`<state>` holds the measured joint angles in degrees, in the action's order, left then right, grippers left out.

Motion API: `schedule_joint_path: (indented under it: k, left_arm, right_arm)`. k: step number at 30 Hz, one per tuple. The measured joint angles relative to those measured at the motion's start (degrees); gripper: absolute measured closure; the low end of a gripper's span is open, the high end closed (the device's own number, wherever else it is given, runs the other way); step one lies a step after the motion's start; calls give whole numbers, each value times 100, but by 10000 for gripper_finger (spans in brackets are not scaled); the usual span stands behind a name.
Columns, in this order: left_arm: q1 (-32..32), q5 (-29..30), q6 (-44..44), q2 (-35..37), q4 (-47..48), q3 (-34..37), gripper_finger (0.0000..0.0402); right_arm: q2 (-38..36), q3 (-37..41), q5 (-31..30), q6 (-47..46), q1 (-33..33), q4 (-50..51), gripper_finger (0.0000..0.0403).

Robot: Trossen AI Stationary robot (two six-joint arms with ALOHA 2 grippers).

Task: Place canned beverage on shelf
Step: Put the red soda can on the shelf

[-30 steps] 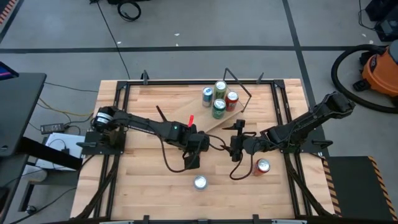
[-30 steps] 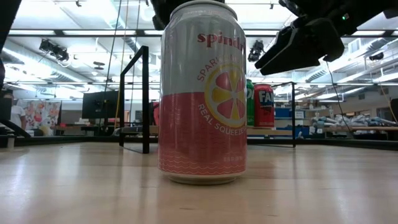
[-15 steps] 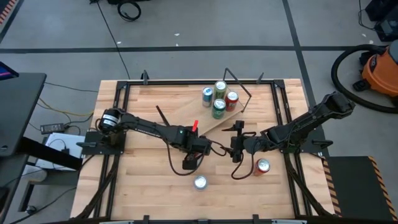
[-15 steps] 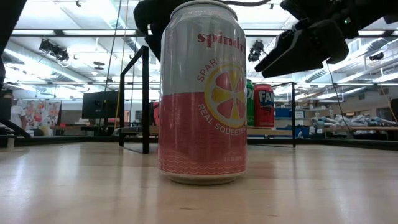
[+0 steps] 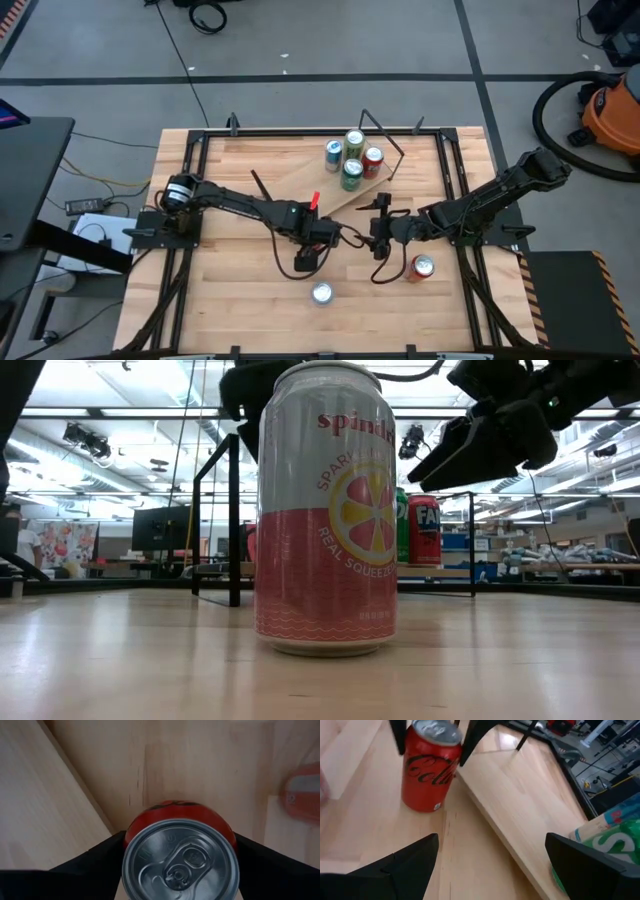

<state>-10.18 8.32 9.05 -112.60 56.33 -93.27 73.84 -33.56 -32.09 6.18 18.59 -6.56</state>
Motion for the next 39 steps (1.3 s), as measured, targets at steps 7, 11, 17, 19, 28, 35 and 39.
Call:
schedule_joint_path:
  k: [7,11,17,19,28,35,39]
  left_arm:
    - [182,-93,-43,-63,-87,-353,92]
    - [366,-103,-200,-42,50,-905,92]
    - [733,-4,-277,-30,487,-1521,92]
    - [883,80,-275,-22,715,-1604,92]
    - [1673,216,-432,-22,1035,-1567,92]
    - [2228,210,-1236,-28,1031,-1567,92]
    - [2431,196,-1940,-35,1043,-1567,92]
  right_arm:
    - [0,0,539,6,-16,277,25]
    - [0,0,464,2,-74,345,25]
    - [0,0,-124,-101,-90,366,25]
    - [0,0,-120,-108,-92,364,25]
    - [0,0,63,-110,-90,327,25]
    - [0,0,319,-169,-90,288,25]
    - [0,0,388,-165,-90,250,25]
